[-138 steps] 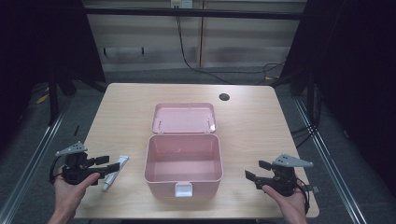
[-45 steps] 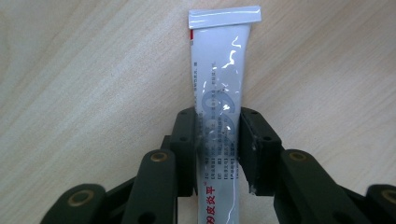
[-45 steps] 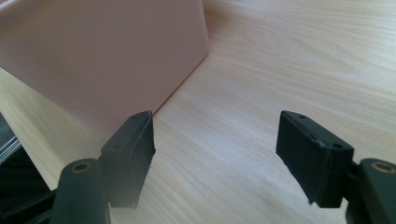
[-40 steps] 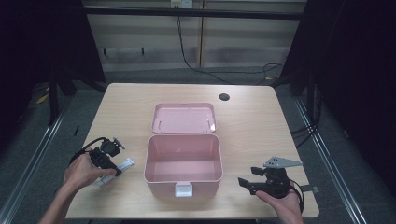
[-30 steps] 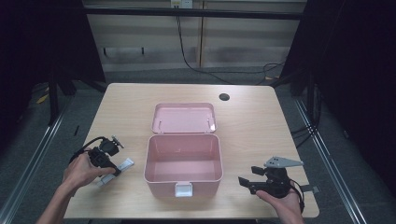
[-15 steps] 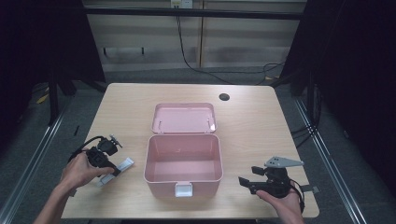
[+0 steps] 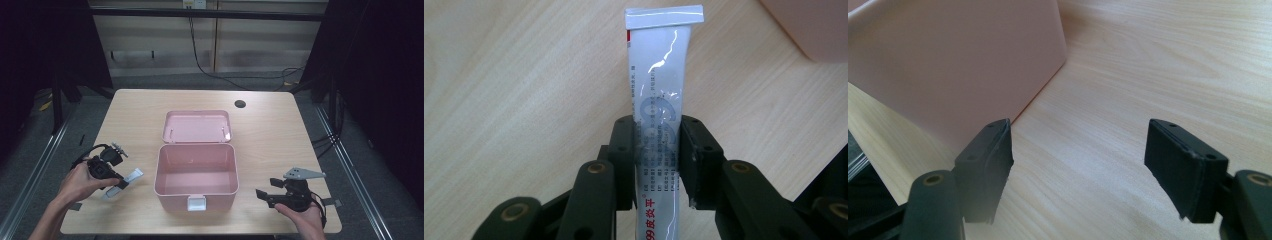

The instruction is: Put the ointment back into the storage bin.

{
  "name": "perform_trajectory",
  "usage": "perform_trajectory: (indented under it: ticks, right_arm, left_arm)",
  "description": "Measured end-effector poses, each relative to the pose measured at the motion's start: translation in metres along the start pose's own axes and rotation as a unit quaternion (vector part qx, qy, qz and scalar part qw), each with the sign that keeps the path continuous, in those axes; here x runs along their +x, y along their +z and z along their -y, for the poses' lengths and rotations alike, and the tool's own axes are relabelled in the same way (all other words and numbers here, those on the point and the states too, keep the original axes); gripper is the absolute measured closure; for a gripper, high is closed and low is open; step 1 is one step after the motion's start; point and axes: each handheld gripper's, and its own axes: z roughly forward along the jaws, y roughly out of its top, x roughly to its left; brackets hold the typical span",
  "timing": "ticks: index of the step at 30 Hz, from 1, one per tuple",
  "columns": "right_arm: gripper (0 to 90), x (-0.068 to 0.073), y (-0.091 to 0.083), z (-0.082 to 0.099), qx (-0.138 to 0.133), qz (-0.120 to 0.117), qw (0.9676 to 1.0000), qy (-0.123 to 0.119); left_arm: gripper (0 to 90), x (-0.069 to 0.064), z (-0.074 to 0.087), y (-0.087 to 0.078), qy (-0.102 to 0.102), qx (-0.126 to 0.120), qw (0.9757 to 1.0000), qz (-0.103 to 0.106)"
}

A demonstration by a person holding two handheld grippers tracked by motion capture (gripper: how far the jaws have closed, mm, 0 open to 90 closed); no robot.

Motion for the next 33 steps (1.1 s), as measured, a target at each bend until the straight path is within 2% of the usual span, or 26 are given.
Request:
perform_trajectory:
  ticks: [3,4,5,6,9,12,18,20,23,24,29,30,33]
  right_arm:
    - [27.0,0.000,0.000,0.000,0.001,0.000,1.0000,0.002]
    - [27.0,0.000,0.000,0.000,0.001,0.000,1.0000,0.002]
    - [27.0,0.000,0.000,0.000,0.000,0.000,1.0000,0.001]
    - [27.0,0.000,0.000,0.000,0.001,0.002,1.0000,0.000]
    - [27.0,0.000,0.000,0.000,0.000,0.001,1.0000,0.001]
    - [27.0,0.000,0.000,0.000,0.002,-0.001,1.0000,0.000]
    - [27.0,0.000,0.000,0.000,0.002,-0.004,1.0000,0.001]
    - [27.0,0.000,0.000,0.000,0.002,-0.003,1.0000,0.000]
    - [27.0,0.000,0.000,0.000,0.003,-0.004,1.0000,0.002]
    - [27.0,0.000,0.000,0.000,0.003,-0.004,1.0000,0.001]
    - [27.0,0.000,0.001,0.000,0.004,-0.003,1.0000,0.001]
    - [27.0,0.001,0.000,0.000,0.003,-0.004,1.0000,0.002]
    - [27.0,0.000,0.000,0.000,0.003,-0.004,1.0000,0.002]
  left_arm:
    - [70.0,-0.004,-0.001,-0.005,0.008,-0.013,0.9998,0.014]
    - [70.0,-0.005,-0.002,-0.007,0.013,-0.010,0.9998,0.013]
    - [70.1,-0.007,-0.003,-0.009,0.009,-0.014,0.9999,0.003]
    - [70.1,-0.007,-0.003,-0.010,0.011,-0.012,0.9999,0.002]
    - [70.1,-0.009,-0.005,-0.015,0.008,-0.022,0.9996,0.014]
    - [70.1,-0.011,-0.007,-0.018,0.007,-0.019,0.9995,0.024]
    - [70.0,-0.018,-0.011,-0.024,0.021,-0.016,0.9995,0.019]
    - [70.0,-0.020,-0.012,-0.026,0.024,-0.015,0.9993,0.025]
    - [70.0,-0.021,-0.012,-0.029,0.025,-0.011,0.9995,0.017]
    - [70.0,-0.021,-0.012,-0.031,0.024,-0.012,0.9994,0.020]
    - [70.0,-0.022,-0.013,-0.042,0.020,-0.024,0.9994,0.014]
    - [70.0,-0.023,-0.014,-0.048,0.024,-0.033,0.9989,0.021]
    - [70.0,-0.024,-0.014,-0.057,0.029,-0.044,0.9984,0.021]
